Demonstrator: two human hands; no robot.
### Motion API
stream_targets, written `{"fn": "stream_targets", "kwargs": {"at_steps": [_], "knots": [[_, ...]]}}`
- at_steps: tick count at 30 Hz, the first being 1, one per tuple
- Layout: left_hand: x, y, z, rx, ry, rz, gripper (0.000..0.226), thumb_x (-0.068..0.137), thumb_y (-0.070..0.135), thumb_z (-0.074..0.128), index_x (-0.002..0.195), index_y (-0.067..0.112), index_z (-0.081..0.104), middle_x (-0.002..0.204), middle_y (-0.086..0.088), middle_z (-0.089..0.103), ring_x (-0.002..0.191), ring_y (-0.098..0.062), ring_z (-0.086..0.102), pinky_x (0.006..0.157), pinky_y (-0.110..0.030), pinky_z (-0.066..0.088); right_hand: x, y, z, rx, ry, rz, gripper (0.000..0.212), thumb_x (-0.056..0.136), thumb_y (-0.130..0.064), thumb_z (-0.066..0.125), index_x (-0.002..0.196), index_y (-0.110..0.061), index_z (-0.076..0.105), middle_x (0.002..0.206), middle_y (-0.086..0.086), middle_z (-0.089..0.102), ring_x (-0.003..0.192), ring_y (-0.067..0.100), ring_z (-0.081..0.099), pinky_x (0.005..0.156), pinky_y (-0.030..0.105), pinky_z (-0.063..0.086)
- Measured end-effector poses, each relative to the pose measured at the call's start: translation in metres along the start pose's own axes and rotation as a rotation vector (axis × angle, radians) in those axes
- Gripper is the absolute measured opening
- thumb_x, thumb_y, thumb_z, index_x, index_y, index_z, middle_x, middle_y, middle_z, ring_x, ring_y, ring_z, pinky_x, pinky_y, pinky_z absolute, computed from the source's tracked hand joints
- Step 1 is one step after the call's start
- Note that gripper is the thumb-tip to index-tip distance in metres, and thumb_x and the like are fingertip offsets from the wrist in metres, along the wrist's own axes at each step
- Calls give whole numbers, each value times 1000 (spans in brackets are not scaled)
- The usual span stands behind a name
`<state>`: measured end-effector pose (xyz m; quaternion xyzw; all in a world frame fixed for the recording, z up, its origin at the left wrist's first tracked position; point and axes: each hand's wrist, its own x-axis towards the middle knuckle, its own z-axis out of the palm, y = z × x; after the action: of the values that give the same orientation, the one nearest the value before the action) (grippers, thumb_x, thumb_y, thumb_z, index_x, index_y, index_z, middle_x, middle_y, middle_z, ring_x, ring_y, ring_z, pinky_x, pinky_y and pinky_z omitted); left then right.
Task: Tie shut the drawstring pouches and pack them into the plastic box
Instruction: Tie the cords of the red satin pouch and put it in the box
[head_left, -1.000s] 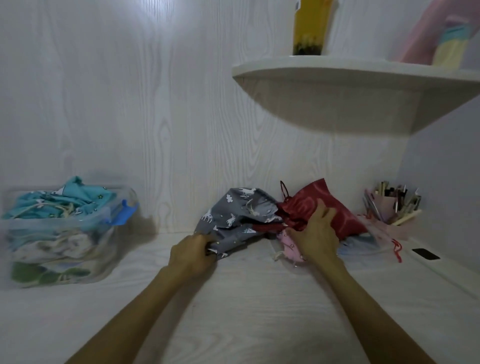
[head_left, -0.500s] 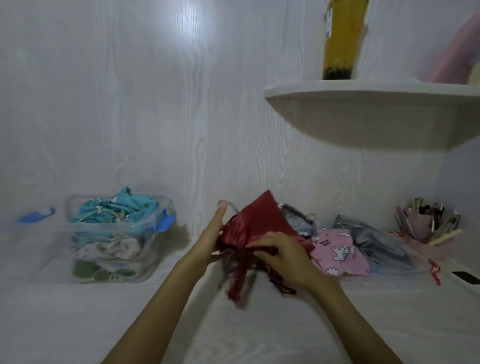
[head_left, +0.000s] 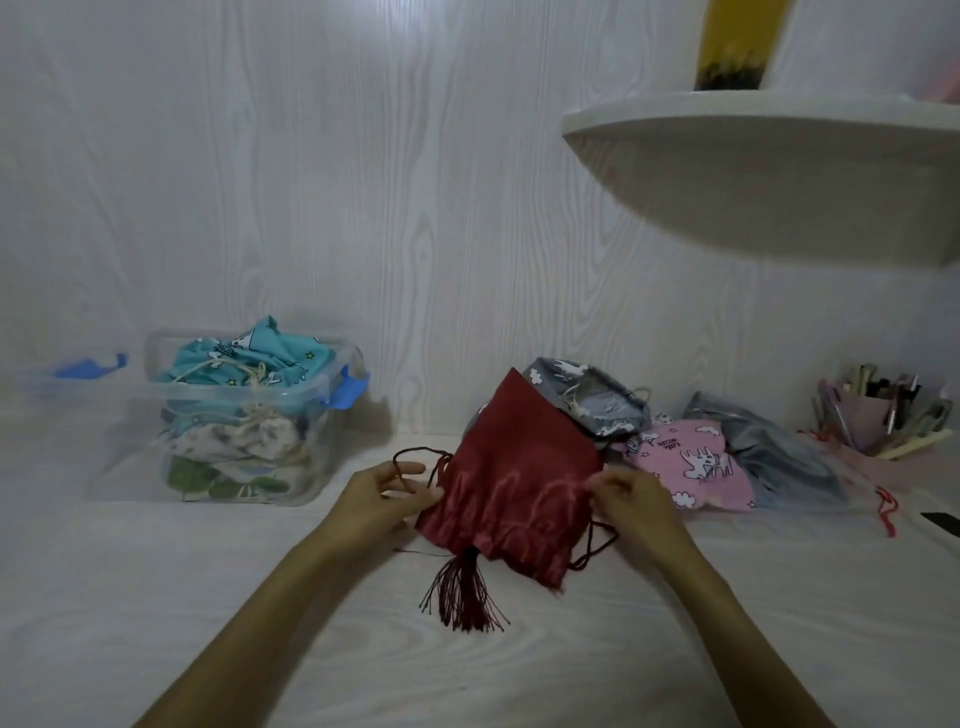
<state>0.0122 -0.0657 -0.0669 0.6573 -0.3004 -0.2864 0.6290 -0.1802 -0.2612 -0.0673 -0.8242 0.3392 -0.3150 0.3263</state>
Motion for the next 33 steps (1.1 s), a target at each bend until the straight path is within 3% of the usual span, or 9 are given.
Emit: {"fn": "stream_targets", "kwargs": {"at_steps": [3, 5, 9, 12, 17, 23, 27, 29, 33], "knots": [[2, -8, -7, 70, 173, 68, 15, 84, 9, 69, 97, 11, 64, 86, -11, 68, 71, -11, 62, 62, -20, 47, 0, 14, -8, 5, -75, 141, 25, 90, -23, 57, 71, -10, 66, 71, 8, 64, 72, 19, 60, 68, 25, 41], [7, -13, -14, 72, 244, 40, 10, 85, 9, 68, 94, 11, 63, 93, -14, 66, 74, -16, 60, 64, -26, 47, -3, 16, -14, -23, -171, 191, 24, 91, -27, 58, 83, -9, 72, 88, 11, 69, 79, 15, 62, 71, 23, 42], [9, -23, -25, 511, 400, 308, 49, 83, 1, 62, 127, 16, 44, 118, 4, 47, 104, -17, 51, 91, -39, 47, -8, 13, -16, -253, -308, 23, 37, 90, -4, 54, 125, -12, 59, 125, -3, 55, 122, 13, 49, 101, 18, 36], [6, -13, -26, 721, 185, 713, 65, 75, -17, 48, 119, 31, 52, 120, 15, 47, 114, -3, 43, 98, -23, 38, -17, -1, -24, -162, -330, -72, 51, 77, 20, 44, 89, -20, 72, 99, -10, 66, 95, -3, 59, 77, 4, 42], [4, -24, -25, 928, -83, 509, 69, 74, -8, 41, 119, 44, 49, 120, 16, 46, 113, -3, 45, 90, -24, 41, -23, -3, -33, -293, -592, -110, 33, 77, -8, 69, 99, -33, 70, 107, -6, 61, 90, 5, 56, 79, 16, 46], [6, -22, -28, 1054, -9, 519, 48, 88, 29, 58, 130, 43, 41, 101, 19, 56, 100, -6, 46, 75, -23, 36, -23, -1, -22, -246, -547, -120, 10, 82, -18, 71, 77, -25, 67, 53, -17, 57, 48, -7, 49, 52, 8, 36], [3, -17, -28, 1000, 76, 393, 67, 84, 37, 64, 142, 31, 32, 90, 13, 52, 93, -12, 50, 75, -29, 39, -22, -4, -29, -205, -504, -139, 16, 87, -9, 63, 78, -22, 66, 72, -12, 65, 64, -5, 56, 61, 8, 41], [4, -16, -35, 931, 195, 447, 78, 79, 37, 72, 144, 31, 29, 96, 10, 47, 96, -14, 49, 79, -31, 43, -19, -1, -33, -102, -405, -113, 13, 92, -8, 55, 83, -16, 61, 82, -3, 68, 74, 11, 64, 69, 14, 45], [8, -12, -49, 1036, 365, 392, 44, 87, 25, 63, 130, 23, 52, 114, 1, 60, 108, -20, 54, 81, -34, 47, -15, 1, -37, 59, -262, -64, 7, 96, -3, 46, 92, 0, 51, 58, 4, 66, 52, 19, 62, 55, 25, 49]]}}
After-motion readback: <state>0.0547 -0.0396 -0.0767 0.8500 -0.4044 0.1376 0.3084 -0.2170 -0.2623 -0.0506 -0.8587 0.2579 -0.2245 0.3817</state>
